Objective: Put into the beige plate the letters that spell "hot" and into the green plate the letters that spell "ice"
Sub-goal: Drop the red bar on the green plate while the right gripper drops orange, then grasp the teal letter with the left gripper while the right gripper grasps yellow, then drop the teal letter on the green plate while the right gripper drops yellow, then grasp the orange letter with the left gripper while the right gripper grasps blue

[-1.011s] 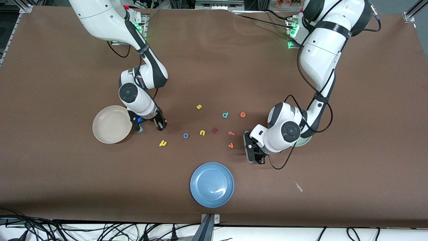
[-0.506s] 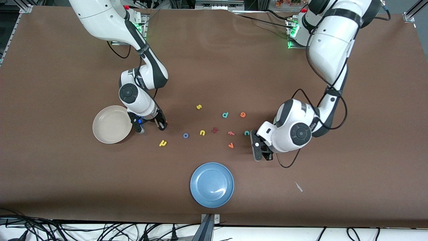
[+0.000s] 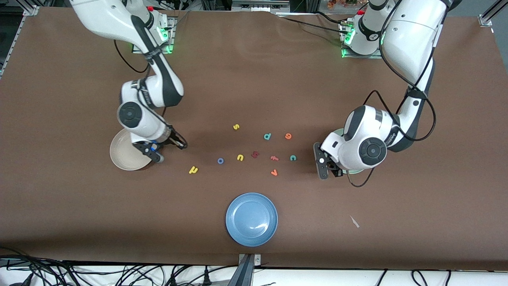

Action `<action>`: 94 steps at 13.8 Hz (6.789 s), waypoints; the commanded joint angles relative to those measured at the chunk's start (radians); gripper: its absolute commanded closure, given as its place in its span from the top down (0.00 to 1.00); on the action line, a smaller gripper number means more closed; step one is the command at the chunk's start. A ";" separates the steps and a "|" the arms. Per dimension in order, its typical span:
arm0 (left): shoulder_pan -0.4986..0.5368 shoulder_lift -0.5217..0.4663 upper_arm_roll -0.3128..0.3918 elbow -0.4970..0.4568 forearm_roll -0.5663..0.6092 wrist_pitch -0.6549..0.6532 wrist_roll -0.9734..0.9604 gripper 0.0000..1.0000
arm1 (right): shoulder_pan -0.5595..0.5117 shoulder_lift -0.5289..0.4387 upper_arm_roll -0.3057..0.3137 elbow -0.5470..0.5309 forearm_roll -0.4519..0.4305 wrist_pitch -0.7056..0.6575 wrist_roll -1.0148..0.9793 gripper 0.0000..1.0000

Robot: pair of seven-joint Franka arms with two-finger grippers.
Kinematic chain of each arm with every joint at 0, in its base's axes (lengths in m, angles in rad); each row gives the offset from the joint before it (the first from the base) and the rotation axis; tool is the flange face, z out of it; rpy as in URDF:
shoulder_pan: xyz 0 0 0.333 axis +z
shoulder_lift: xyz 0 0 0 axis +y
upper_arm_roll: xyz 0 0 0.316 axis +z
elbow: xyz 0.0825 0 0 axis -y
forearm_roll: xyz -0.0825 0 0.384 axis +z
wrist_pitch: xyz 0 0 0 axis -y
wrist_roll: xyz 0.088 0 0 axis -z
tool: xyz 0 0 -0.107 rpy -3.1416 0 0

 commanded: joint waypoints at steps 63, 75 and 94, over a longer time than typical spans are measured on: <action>-0.128 0.059 -0.095 0.001 0.203 0.148 -1.534 0.00 | 0.124 0.462 -0.076 0.569 0.091 -0.022 0.080 0.30; 0.022 0.002 -0.093 -0.007 0.207 -0.237 -1.355 0.04 | 0.124 0.327 -0.138 0.508 0.080 -0.259 -0.092 0.00; -0.020 0.009 -0.110 -0.005 -0.093 -0.128 -1.685 1.00 | 0.139 -0.049 -0.245 -0.068 0.119 0.026 -0.434 1.00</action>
